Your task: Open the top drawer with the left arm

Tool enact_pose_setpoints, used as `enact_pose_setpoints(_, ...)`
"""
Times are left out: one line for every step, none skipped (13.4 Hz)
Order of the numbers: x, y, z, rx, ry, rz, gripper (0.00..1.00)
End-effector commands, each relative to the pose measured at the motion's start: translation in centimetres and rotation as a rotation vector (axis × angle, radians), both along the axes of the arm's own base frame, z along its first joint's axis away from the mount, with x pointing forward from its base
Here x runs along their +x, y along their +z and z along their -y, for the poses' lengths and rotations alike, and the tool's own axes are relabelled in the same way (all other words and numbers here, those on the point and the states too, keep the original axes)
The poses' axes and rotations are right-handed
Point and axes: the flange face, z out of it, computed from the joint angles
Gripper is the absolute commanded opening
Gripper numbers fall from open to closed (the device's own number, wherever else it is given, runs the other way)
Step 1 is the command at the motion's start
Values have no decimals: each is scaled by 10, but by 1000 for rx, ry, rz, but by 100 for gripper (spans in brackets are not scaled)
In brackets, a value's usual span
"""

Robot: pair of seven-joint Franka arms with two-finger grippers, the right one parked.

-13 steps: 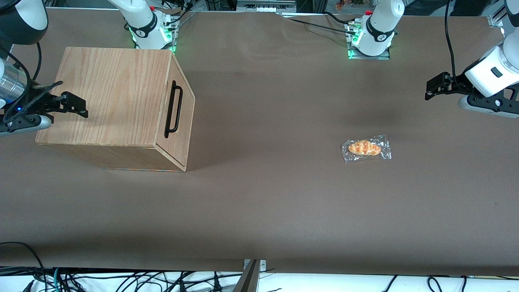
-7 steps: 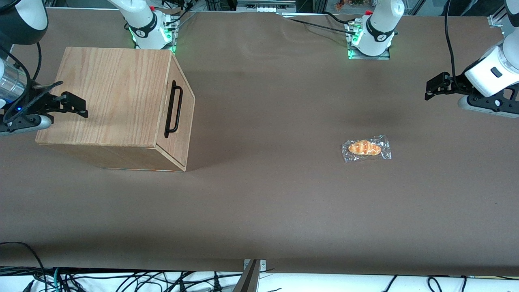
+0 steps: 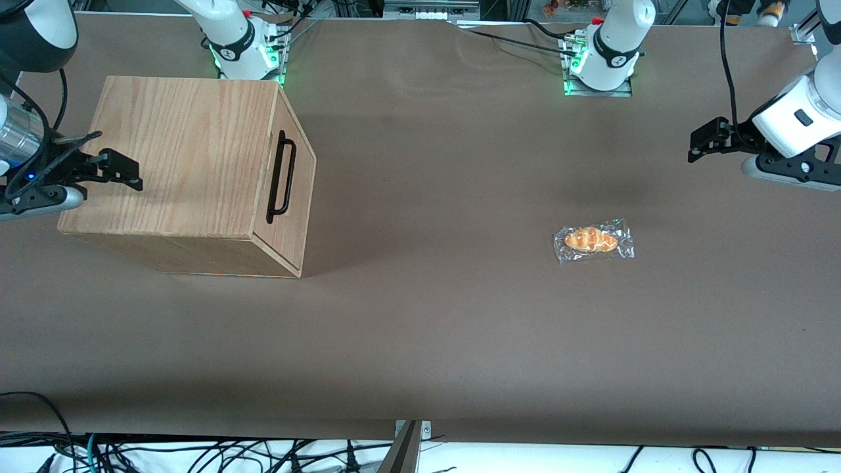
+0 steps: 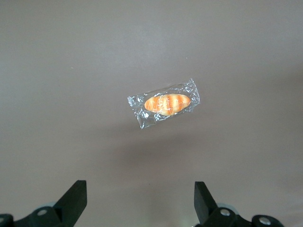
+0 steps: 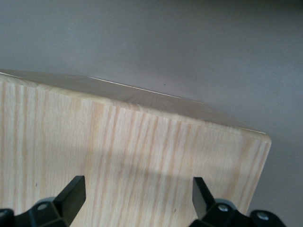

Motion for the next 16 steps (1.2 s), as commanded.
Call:
enact_pose_setpoints(3,4,2,-6,8,5,100)
enact_pose_setpoints(3,4,2,-7,8,5,100)
enact_pose_setpoints(3,4,2,-7,8,5,100)
enact_pose_setpoints(3,4,2,-7,8,5,100)
enact_pose_setpoints(3,4,2,-6,8,5,100)
enact_pose_setpoints(3,4,2,-7,8,5,100)
enact_pose_setpoints(3,4,2,-7,8,5,100)
enact_pose_setpoints(3,3,2,-7,8,3,100)
enact_pose_setpoints(3,3,2,-7,8,3,100)
enact_pose_setpoints(4,2,2,-7,11,2,100)
enact_pose_setpoints(4,1,3,-9,10,0,100)
enact_pose_setpoints(7,-6,4,-22,10,-14,100)
enact_pose_setpoints(9,-12,7,-30,14,-27,100)
enact_pose_setpoints(10,-18,16,-69,64,-46,100)
enact_pose_setpoints(13,-28,25,-92,138,-75,100)
enact_pose_setpoints(16,-41,53,-90,120,-101,100)
